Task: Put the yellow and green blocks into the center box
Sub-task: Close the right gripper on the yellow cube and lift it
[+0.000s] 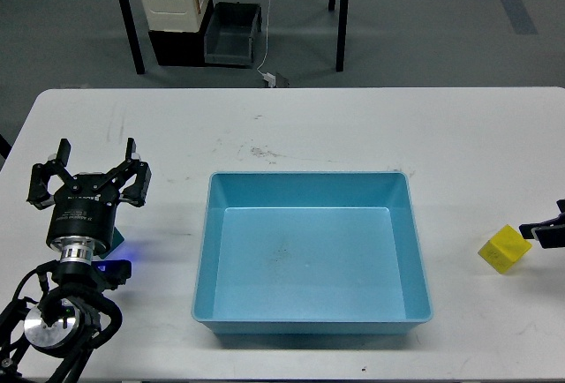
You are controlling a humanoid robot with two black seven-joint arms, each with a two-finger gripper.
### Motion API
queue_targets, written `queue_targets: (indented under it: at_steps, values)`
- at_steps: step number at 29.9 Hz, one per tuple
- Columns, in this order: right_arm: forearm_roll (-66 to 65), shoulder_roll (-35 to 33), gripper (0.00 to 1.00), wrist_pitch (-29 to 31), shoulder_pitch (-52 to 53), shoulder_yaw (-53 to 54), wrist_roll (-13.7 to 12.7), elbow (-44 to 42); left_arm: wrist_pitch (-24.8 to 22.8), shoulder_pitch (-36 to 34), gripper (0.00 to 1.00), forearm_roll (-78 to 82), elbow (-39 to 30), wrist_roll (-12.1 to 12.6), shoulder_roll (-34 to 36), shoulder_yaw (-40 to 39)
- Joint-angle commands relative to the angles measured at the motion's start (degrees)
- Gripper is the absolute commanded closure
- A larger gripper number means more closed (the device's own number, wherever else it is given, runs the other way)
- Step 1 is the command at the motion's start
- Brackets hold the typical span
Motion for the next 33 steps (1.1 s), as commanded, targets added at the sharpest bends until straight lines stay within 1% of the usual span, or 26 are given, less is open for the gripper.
queue_targets:
  at_steps: [1,8,15,17,18,19,21,23,27,30,33]
  values:
    - [-0.33,2.76,0.01,2.63,-0.11,-0.05,0.00,-2.33,-0.04,0.00,0.00,0.01,0.00,0.00,0.00,0.01]
    - [-0.50,7.33,0.01,3.25,-0.29,-2.07,0.00,-3.21,-0.04,0.00,0.00,0.09,0.08,0.00,0.00,-0.08]
    - [-0.77,7.95,0.03,3.25,-0.55,-2.95,0.00,-4.79,-0.04,0.09,0.00,0.01,0.96,0.00,0.00,0.01]
    - [-0.77,7.95,0.06,3.16,-0.64,-2.95,0.00,-5.67,-0.04,0.09,0.00,0.01,1.14,0.00,0.00,0.01]
    - [-0.77,8.03,0.10,2.99,-0.64,-2.95,0.00,-5.93,-0.04,0.09,0.00,0.01,1.23,0.00,0.00,0.01]
    - [-0.77,8.12,0.16,2.73,-0.55,-2.87,0.00,-6.20,-0.04,0.09,0.00,0.01,1.31,0.00,0.00,0.01]
    - [-0.77,8.73,0.39,2.72,-0.46,-2.87,0.00,-6.81,-0.04,0.09,0.00,0.01,1.31,0.00,0.00,0.01]
    - [-0.77,9.61,0.50,2.90,-0.55,-2.87,0.00,-7.95,-0.04,0.00,0.00,0.01,1.31,0.00,0.09,0.01]
    - [-0.68,10.93,0.58,2.99,-1.16,-2.87,0.00,-8.92,-0.04,0.00,0.00,0.01,1.31,0.00,0.09,-0.08]
    - [-0.68,11.29,0.73,2.90,-1.34,-2.87,0.00,-9.10,-0.04,0.00,0.00,0.01,1.31,0.00,0.09,-0.16]
    - [-0.42,11.55,0.82,2.90,-0.20,-1.82,0.00,-8.93,-0.04,-0.09,0.00,0.01,1.31,0.00,0.26,-0.16]
